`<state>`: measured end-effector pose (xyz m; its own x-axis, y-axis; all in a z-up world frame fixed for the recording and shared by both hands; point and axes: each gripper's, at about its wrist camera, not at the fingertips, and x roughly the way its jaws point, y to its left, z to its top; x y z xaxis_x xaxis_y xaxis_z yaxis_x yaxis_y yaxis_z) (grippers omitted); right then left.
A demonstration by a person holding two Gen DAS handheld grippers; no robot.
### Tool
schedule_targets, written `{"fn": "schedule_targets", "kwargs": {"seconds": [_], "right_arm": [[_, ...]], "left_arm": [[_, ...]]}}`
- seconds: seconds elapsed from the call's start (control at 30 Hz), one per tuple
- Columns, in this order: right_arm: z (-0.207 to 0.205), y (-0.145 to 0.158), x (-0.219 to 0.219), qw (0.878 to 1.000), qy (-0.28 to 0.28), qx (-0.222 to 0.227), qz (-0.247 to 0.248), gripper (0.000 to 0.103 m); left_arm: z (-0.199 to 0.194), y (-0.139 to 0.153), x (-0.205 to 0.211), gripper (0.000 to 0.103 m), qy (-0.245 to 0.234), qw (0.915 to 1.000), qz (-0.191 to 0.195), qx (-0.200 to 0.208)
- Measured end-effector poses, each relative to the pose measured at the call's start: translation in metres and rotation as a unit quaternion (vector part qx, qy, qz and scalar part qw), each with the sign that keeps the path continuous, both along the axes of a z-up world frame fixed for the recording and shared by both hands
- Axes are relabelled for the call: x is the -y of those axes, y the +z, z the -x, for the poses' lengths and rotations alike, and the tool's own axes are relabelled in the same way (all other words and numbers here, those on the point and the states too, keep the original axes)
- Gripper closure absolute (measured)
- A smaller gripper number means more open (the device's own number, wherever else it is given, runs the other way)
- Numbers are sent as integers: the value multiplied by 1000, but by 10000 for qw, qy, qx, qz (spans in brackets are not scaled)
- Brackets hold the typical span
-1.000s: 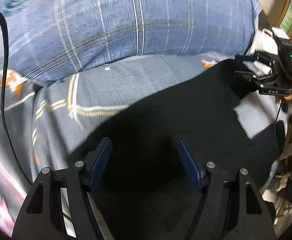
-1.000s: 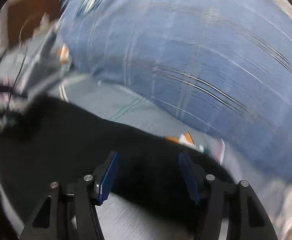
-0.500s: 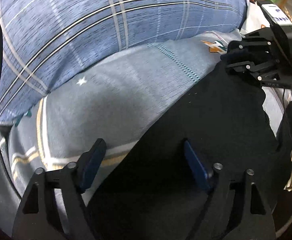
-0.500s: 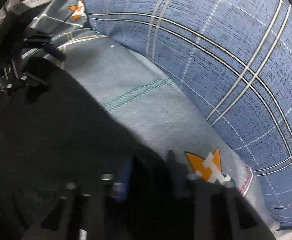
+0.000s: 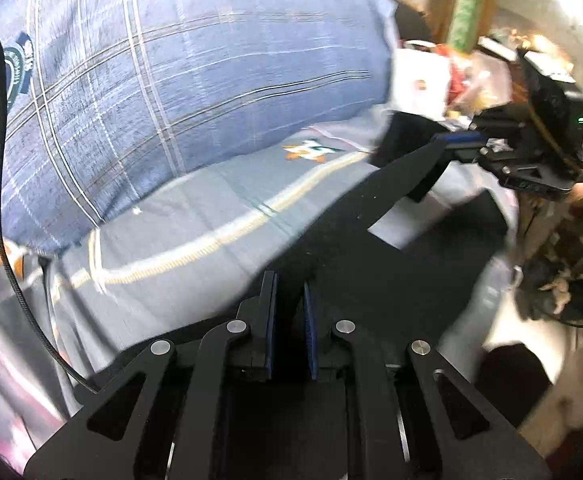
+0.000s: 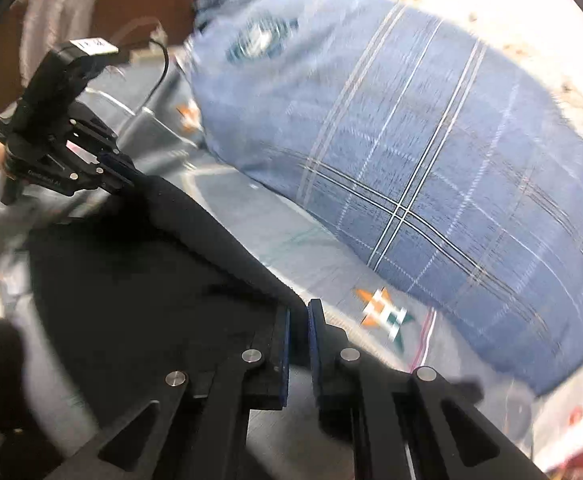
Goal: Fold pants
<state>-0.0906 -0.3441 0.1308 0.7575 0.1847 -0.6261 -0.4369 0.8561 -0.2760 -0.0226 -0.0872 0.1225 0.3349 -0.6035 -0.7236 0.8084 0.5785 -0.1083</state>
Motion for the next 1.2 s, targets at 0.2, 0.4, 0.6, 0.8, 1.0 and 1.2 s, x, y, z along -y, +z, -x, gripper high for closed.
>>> {"fn": "schedule_targets", "kwargs": {"seconds": [0.2, 0.4, 0.6, 0.8, 1.0, 1.2], "right_arm": [[79, -60, -2, 9953, -466, -493, -685, 95], [91, -120, 0, 9853, -1017, -957, -987, 95], [118, -99, 19, 9762, -1355, -798, -1493, 75], [157, -91, 97, 9253, -2763, -315, -2579, 63], [183, -101, 171, 8664, -4149, -147, -2774, 63], [163, -105, 200, 8581, -4485, -81, -2500, 62]], "left_arm": [[55, -53, -10, 92, 349, 9967, 62, -728], [71, -75, -35, 92, 1048, 9872, 125, -1194], [88, -43, -54, 91, 1235, 9890, 284, -766], [88, -39, -32, 56, 1011, 9905, 473, -799], [79, -57, -32, 55, 1239, 9833, 518, -1231], [72, -61, -63, 54, 1713, 9704, 768, -1518]]}}
